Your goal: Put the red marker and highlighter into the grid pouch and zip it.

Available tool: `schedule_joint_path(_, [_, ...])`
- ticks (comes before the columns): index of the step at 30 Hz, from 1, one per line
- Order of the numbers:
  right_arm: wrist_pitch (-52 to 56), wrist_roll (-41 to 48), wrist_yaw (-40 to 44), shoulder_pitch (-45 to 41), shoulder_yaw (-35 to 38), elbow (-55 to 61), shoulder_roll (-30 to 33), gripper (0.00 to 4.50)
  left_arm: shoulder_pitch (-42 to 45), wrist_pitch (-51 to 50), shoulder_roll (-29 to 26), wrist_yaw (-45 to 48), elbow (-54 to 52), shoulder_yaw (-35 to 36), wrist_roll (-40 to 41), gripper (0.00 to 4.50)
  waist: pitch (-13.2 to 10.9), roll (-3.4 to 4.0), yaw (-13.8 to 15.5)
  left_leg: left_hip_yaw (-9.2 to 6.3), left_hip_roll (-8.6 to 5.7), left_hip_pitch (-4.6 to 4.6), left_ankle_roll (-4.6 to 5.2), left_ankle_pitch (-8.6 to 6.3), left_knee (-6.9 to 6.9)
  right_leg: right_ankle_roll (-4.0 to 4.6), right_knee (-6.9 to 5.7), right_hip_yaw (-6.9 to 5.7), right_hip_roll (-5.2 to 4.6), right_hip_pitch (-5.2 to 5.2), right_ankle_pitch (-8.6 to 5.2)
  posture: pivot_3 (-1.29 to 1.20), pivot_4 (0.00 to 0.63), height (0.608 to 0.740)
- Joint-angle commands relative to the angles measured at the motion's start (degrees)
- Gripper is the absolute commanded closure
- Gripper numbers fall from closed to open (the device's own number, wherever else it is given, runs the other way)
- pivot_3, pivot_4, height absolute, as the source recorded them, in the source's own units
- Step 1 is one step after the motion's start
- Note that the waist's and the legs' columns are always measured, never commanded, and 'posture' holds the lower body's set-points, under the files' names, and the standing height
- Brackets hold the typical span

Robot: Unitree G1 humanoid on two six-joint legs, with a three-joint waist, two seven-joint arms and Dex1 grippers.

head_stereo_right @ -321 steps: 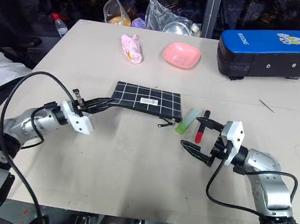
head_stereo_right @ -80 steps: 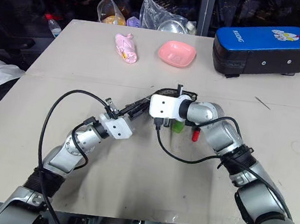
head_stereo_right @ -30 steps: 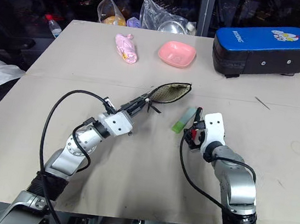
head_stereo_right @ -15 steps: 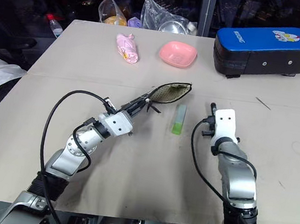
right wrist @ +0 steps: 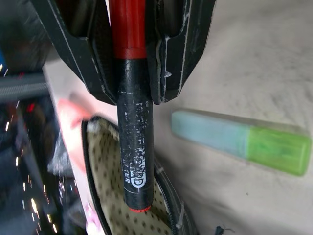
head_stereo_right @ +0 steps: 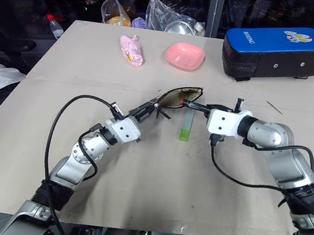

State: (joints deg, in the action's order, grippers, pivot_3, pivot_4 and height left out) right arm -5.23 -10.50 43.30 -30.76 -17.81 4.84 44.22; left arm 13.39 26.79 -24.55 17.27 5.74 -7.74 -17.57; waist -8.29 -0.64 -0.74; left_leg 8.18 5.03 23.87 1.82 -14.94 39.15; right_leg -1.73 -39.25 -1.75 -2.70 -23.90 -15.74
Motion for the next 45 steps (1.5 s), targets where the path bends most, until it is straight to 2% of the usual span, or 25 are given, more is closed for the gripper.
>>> schedule_joint_path(1, [-9.5,-4.9,2.1,-7.8,-2.7,-6.4,-0.7,4.19,0.8,1.6,-0.5,0.2,-2.1,-0.5,0.1,4.50,0.0,0.01,0.0,0.05,0.00,0.00,-0.01,0.01,0.02,0.00,-0.01,0.02,0.00,-0.01,0.00,0.00,0.150,0.717])
schedule_joint_path(14, [-29.8,-16.7,1.0,-23.5,-10.0,-25.9,-6.8,4.19,2.9,3.5,-3.0,2.4,-2.9,-2.1,-0.5,4.50,0.0,0.03,0.1,0.53,0.06,-0.03,-0.03,0.02,0.06,0.00,-0.02,0.04,-0.04,-0.03,0.00,0.00,0.150,0.717])
schedule_joint_path(22, [-36.0,-20.2,-3.3,-28.3,-12.2,-35.1,-14.6,4.19,3.5,3.8,-2.8,3.0,-3.0,-2.1,-0.1,4.50,0.0,0.04,-0.1,0.73,0.12,-0.06,-0.05,0.03,0.06,0.00,-0.22,0.19,-0.03,-0.21,0.00,0.00,0.150,0.717])
schedule_joint_path(23, [-36.0,-19.8,-3.3,-28.5,-11.9,-35.6,-15.1,3.18,3.5,3.4,-2.6,2.7,-2.7,-1.8,0.0,4.50,0.0,0.04,0.0,0.75,0.12,-0.06,-0.05,0.03,0.06,0.00,-0.23,0.20,-0.03,-0.22,0.00,0.00,0.150,0.717])
schedule_joint_path(27, [-33.8,-14.5,-0.4,-28.1,-8.6,-34.7,-14.7,1.34,3.4,1.6,-1.9,1.8,-2.4,-0.4,0.8,4.50,0.0,0.04,0.2,0.78,0.11,-0.03,-0.05,0.03,0.11,0.00,-0.26,0.22,-0.07,-0.24,0.00,0.00,0.150,0.717])
schedule_joint_path(30, [-22.0,-5.8,7.9,-25.2,-4.8,-28.1,-12.5,0.08,2.8,0.7,-1.7,1.6,-2.7,0.2,1.4,4.50,0.0,0.04,0.3,0.79,0.10,-0.03,-0.05,0.03,0.14,0.00,-0.30,0.24,-0.07,-0.24,0.00,0.00,0.150,0.717])
schedule_joint_path(33, [-8.1,3.1,12.8,-22.3,0.4,-18.5,-11.3,0.08,2.1,-0.4,-1.5,1.3,-3.3,1.0,2.2,4.50,0.0,0.04,0.2,0.77,0.12,-0.03,-0.04,0.03,0.14,0.00,-0.31,0.24,-0.07,-0.24,0.00,0.00,0.150,0.717])
schedule_joint_path(34, [0.6,7.1,13.5,-20.3,3.0,-13.2,-11.0,0.08,1.8,-1.1,-1.4,1.1,-3.6,1.6,2.7,4.50,0.0,0.04,0.2,0.76,0.13,-0.03,-0.04,0.02,0.14,0.00,-0.32,0.24,-0.07,-0.24,0.00,0.00,0.150,0.717])
schedule_joint_path(36, [21.5,13.6,10.5,-13.2,8.4,-1.8,-12.2,0.08,1.3,-2.8,-0.9,0.3,-4.1,3.3,4.0,4.50,0.0,0.03,0.2,0.70,0.17,-0.03,-0.04,0.02,0.12,0.01,-0.36,0.23,-0.06,-0.25,0.00,0.00,0.150,0.717])
schedule_joint_path(38, [34.7,16.2,4.6,-6.4,11.5,6.6,-15.6,0.08,0.9,-4.3,-0.6,-0.5,-4.8,4.9,4.9,4.50,0.0,-0.02,0.2,0.62,0.24,-0.03,-0.05,0.02,0.10,0.02,-0.39,0.19,-0.06,-0.24,-0.01,0.00,0.150,0.717])
schedule_joint_path(42, [48.5,16.4,-6.0,3.1,13.3,17.7,-22.4,0.08,-0.2,-6.7,-0.5,-1.6,-6.9,7.4,5.7,4.50,0.0,0.00,-0.1,0.46,0.16,-0.04,-0.05,0.02,0.09,0.04,-0.54,0.29,-0.05,-0.32,-0.02,0.00,0.150,0.717])
schedule_joint_path(45, [55.3,15.0,-12.8,8.5,10.7,22.7,-27.2,0.08,-1.0,-7.7,-1.1,-1.2,-8.2,8.2,6.0,4.50,0.0,-0.01,0.0,0.36,0.10,-0.01,-0.05,0.02,0.09,0.03,-0.56,0.27,-0.06,-0.35,-0.02,0.00,0.150,0.717])
